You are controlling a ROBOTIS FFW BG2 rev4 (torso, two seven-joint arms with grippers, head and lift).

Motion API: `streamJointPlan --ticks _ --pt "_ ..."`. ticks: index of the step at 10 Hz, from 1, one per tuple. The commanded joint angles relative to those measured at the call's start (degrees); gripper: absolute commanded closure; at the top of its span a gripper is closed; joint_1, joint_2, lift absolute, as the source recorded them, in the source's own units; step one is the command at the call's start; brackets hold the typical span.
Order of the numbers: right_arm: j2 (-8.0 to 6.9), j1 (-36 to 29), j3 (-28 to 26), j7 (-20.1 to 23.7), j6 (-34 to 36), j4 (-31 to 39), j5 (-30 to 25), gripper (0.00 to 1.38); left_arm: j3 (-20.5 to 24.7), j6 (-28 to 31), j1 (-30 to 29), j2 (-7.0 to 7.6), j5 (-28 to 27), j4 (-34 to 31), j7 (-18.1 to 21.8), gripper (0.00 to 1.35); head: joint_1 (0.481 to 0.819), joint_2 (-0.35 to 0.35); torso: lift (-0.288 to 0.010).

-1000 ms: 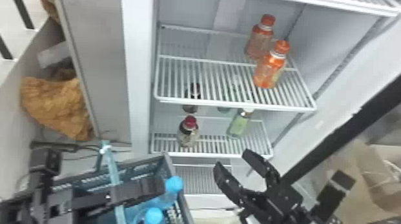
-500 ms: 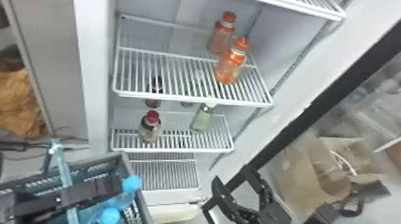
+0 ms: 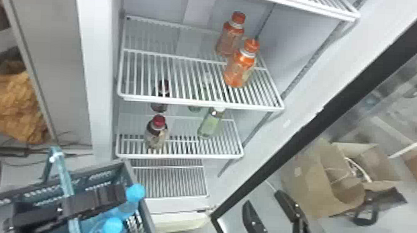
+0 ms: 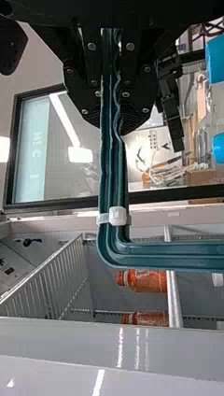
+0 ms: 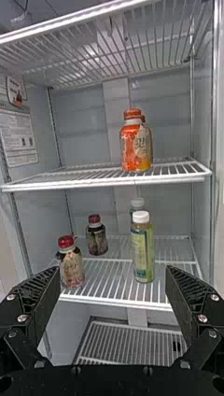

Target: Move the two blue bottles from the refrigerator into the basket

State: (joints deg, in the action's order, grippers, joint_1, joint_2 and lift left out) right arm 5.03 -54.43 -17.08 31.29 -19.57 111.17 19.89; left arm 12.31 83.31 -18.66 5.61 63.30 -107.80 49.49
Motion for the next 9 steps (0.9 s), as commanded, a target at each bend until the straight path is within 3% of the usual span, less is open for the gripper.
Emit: streamJointPlan --ticks 1,9 --pt "0.16 -0.1 0.1 0.0 0.0 -0.6 -0.5 0.23 0.1 0.2 -0.2 0.01 -0.1 0.0 -0.1 1.2 0.695 -0.35 -0.01" --pt "0.33 0.2 0.4 -0.1 0.0 -0.8 -0.7 0.23 -0.1 0.4 0.1 0.19 -0.5 0.0 -0.1 1.2 0.695 -0.35 -0.01"
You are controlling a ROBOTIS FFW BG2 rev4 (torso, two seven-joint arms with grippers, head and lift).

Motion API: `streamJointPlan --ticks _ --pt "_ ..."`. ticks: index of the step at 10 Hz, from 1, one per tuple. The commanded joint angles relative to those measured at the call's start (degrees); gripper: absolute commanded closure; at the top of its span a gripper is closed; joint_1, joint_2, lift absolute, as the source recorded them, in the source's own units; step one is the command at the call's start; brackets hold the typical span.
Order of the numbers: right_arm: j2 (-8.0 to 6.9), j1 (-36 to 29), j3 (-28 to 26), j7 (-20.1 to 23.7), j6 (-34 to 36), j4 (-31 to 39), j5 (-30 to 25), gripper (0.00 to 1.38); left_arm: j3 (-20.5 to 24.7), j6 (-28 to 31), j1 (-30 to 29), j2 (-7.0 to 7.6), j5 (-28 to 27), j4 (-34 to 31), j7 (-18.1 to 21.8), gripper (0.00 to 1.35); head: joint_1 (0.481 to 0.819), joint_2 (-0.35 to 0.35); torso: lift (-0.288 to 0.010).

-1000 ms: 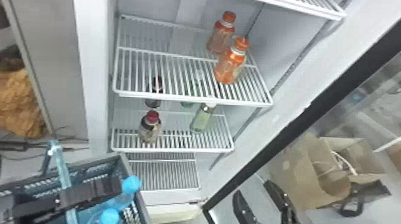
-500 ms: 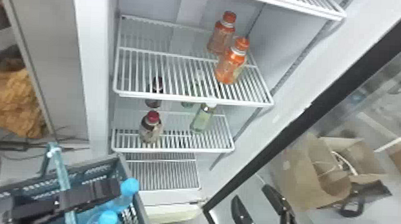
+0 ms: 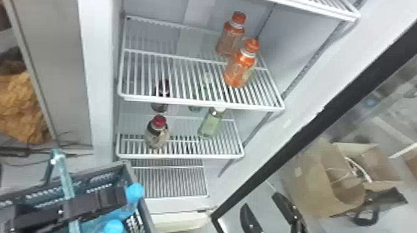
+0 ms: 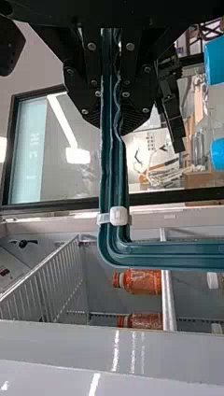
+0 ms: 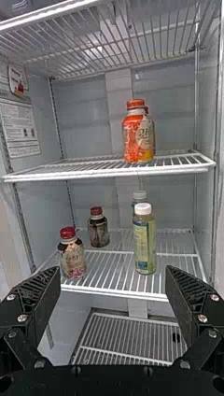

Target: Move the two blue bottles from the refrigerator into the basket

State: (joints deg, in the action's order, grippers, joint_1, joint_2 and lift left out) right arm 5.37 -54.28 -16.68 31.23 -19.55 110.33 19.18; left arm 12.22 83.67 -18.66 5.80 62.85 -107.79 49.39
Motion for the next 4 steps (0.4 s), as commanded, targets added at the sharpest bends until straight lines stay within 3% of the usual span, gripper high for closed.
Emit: streamJointPlan --ticks 1,4 --pt "-0.01 0.0 0.0 0.0 0.0 -0.2 0.0 0.23 -0.1 0.0 0.1 0.0 0.1 0.0 0.0 1.2 0.695 -0.35 -0.01" --pt "-0.01 0.0 0.0 0.0 0.0 -0.2 0.1 0.23 -0.2 -0.3 0.1 -0.09 0.4 0.0 0.0 1.2 0.695 -0.35 -0.01"
